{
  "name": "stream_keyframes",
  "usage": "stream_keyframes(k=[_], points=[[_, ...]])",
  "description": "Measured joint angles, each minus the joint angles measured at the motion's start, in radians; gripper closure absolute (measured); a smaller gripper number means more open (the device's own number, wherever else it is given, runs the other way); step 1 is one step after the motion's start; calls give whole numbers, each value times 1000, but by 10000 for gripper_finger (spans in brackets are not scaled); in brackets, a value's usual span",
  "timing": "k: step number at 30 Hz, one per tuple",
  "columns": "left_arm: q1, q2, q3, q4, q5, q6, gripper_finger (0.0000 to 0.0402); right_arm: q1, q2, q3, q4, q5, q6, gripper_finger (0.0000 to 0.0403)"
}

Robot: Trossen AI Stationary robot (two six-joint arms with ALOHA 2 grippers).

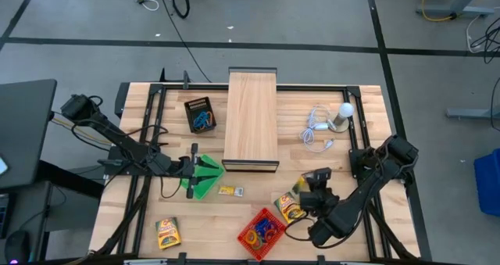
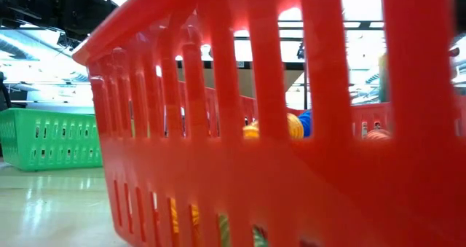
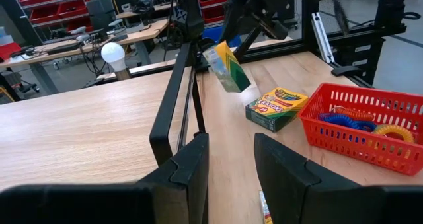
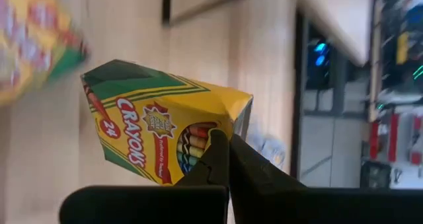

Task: Pick & Place Office Desk Supplies
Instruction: Put the right large yellow crayon box into the green basket

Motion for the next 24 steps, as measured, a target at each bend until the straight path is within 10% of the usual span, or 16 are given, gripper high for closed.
stream_keyframes(k=[11,24], points=[[0,0,0,0,0,0,273,-34,0,92,201,182,-336,403],[-52,-7,0,16,-72,87,273,-123,0,78,1045,219,-1157,403]])
